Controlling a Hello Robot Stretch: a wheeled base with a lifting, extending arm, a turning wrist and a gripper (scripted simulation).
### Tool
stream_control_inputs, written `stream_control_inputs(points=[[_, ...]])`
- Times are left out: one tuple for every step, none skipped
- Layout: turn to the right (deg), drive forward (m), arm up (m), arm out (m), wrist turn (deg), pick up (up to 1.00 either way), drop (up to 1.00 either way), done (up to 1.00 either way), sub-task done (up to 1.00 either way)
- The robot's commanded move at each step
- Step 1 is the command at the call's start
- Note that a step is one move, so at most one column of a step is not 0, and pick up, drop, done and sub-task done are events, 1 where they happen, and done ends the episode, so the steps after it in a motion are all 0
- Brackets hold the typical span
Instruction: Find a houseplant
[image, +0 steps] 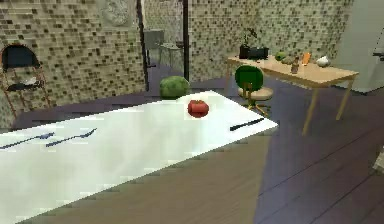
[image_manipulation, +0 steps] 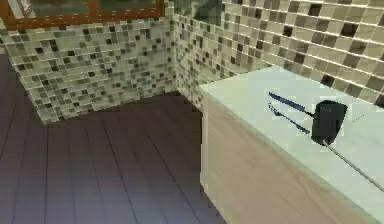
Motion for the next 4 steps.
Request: stream_control_inputs(points=[[45.0, 0.0, 0.0, 0.0, 0.0, 0.0, 0.0, 0.0, 0.0], [39.0, 0.0, 0.0, 0.0, 0.0, 0.0, 0.0, 0.0, 0.0], [0.0, 0.15, 0.0, 0.0, 0.0, 0.0, 0.0, 0.0, 0.0], [-42.0, 0.0, 0.0, 0.0, 0.0, 0.0, 0.0, 0.0, 0.0]])
